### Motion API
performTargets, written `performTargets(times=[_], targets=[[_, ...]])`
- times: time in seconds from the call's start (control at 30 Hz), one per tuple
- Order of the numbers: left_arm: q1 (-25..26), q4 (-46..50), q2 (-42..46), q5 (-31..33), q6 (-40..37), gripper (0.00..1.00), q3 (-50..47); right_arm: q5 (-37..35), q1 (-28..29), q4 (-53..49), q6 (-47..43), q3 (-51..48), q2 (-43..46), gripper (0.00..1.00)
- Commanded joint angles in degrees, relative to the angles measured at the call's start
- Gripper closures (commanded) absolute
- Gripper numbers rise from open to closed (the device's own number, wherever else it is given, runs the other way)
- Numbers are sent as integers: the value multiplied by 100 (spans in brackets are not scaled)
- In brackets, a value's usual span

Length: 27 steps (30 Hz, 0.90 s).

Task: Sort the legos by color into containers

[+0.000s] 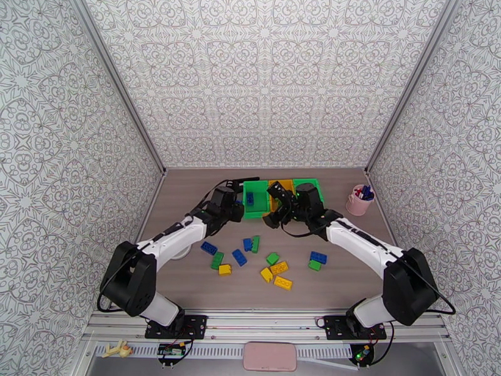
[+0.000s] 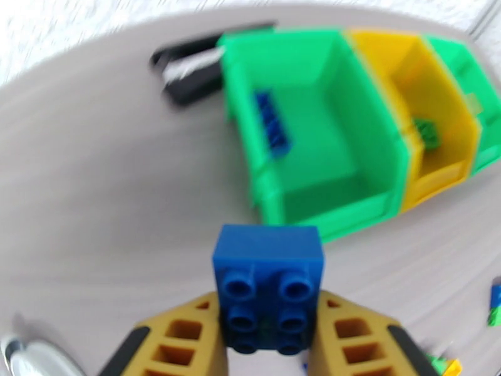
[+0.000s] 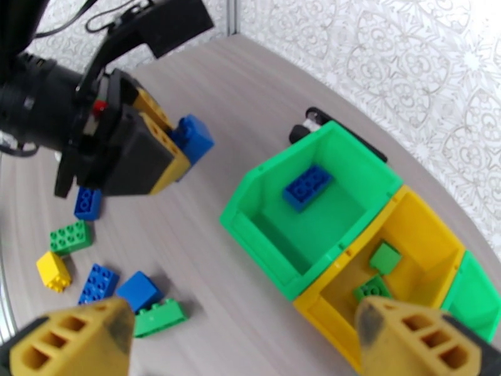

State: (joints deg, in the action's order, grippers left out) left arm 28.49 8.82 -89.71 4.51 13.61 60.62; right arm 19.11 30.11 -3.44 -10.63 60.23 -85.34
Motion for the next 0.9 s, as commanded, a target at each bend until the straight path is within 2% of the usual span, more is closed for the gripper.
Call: performTargets(times=[0.0, 0.23, 0.6, 0.87], targets=[[42, -929, -335, -166, -311, 75, 327, -31, -96, 320, 284, -179, 162, 3], [32, -1416, -1361, -127, -2, 75, 1056, -83, -159, 420, 382, -239, 184, 3], [-7, -1330, -2694, 64, -16, 74, 2171, -256, -260, 367, 435, -370, 307, 3], [-29, -1352, -2686, 63, -178, 56, 2328, -618, -329, 473, 568, -473, 503, 3]])
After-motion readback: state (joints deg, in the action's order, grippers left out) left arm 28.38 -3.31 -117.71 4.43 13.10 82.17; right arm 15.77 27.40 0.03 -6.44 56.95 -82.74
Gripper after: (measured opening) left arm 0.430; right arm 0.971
